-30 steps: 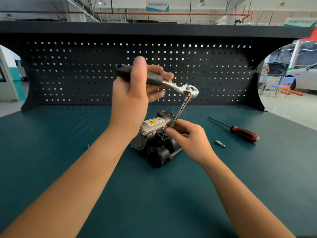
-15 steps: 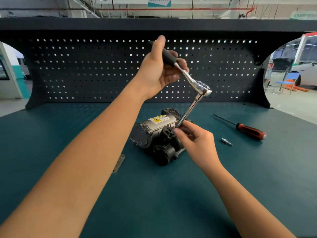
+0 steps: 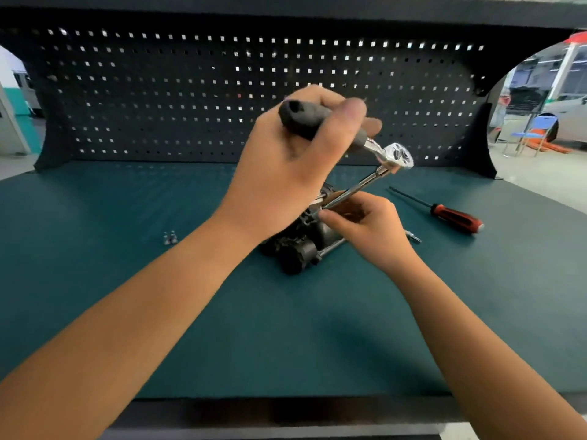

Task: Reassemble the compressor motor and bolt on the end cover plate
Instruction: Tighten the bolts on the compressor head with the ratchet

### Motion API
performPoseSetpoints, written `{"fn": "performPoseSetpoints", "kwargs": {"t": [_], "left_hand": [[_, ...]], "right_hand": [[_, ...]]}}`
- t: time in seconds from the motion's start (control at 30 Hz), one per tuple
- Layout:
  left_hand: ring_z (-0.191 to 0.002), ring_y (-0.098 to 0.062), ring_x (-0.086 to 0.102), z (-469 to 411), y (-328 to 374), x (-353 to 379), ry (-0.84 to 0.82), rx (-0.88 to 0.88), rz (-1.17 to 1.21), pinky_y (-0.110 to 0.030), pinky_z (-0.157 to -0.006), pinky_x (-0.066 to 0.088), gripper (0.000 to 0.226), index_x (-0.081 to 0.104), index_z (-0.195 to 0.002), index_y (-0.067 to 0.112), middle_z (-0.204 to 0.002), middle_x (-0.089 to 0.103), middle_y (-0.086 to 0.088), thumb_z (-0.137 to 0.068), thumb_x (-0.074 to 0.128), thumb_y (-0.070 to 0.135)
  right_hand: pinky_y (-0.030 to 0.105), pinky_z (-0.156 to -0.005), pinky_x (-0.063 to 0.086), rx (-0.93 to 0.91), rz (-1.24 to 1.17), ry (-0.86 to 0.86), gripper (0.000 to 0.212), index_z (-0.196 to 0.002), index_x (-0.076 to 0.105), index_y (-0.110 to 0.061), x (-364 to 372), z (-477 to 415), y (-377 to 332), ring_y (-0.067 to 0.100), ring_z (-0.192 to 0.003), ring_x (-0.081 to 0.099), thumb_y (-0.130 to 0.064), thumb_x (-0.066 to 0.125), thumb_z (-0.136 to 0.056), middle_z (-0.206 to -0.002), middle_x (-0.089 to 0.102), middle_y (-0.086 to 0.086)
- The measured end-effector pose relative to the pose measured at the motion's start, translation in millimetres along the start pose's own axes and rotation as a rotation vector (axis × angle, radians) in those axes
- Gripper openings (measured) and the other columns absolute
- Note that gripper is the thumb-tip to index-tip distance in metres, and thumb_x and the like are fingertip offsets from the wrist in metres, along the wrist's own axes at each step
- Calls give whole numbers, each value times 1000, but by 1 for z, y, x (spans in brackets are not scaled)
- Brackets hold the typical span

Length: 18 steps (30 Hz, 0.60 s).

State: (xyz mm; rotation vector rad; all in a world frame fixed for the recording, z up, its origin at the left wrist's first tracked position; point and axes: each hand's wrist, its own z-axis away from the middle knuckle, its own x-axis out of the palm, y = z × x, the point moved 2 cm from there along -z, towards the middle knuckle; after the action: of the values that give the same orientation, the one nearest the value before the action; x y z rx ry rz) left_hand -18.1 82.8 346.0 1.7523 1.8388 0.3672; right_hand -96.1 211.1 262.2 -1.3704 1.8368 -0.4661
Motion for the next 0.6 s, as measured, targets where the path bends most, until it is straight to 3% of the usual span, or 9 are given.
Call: {"fn": "performPoseSetpoints", "kwargs": {"t": [0.07,0.17,0.3,0.4,0.6], "left_hand": [[-90,-9,68,2,-3,-2,111,-2,29,-29,-80,54,19,58,-74,18,-84,72,5,-90,49,24],[-74,-15,70,-10,-11,-5,249,-74,179,-30,-67,55,26,56,-69,13,-65,71,2,-88,41,26],[-69,-18,70,-34,-25,-18,317,-178,286,-26,-57,53,36,54,-70,10,-66,71,-5,-93,37,31],[-69,-21,70,-47,-36,-31,303,-223,359,-27,-57,52,41,52,-70,9,-66,71,-7,-99,31,30],[-63,-19,67,-74,-52,-31,170,-347,459,-22,-51,50,47,50,-68,11,-61,67,-6,-101,27,36]], "right_hand": [[13,-66,47,4,1,-13,17,-78,65,-26,1,0,-2,-7,-63,59,-11,73,-80,-69,64,-18],[10,-65,46,23,-52,-38,20,-75,65,-30,2,-4,-5,-7,-64,60,-13,73,-79,-69,65,-18],[10,-76,48,81,-224,-122,18,-87,66,-27,8,-5,-6,-2,-78,64,-9,68,-83,-82,70,-10],[11,-78,48,106,-313,-165,23,-93,66,-24,12,-5,-4,-1,-86,66,-3,61,-87,-88,70,-9],[12,-78,48,74,-225,-82,20,-87,68,-26,13,-5,2,0,-83,66,-6,65,-85,-84,71,-9]]}}
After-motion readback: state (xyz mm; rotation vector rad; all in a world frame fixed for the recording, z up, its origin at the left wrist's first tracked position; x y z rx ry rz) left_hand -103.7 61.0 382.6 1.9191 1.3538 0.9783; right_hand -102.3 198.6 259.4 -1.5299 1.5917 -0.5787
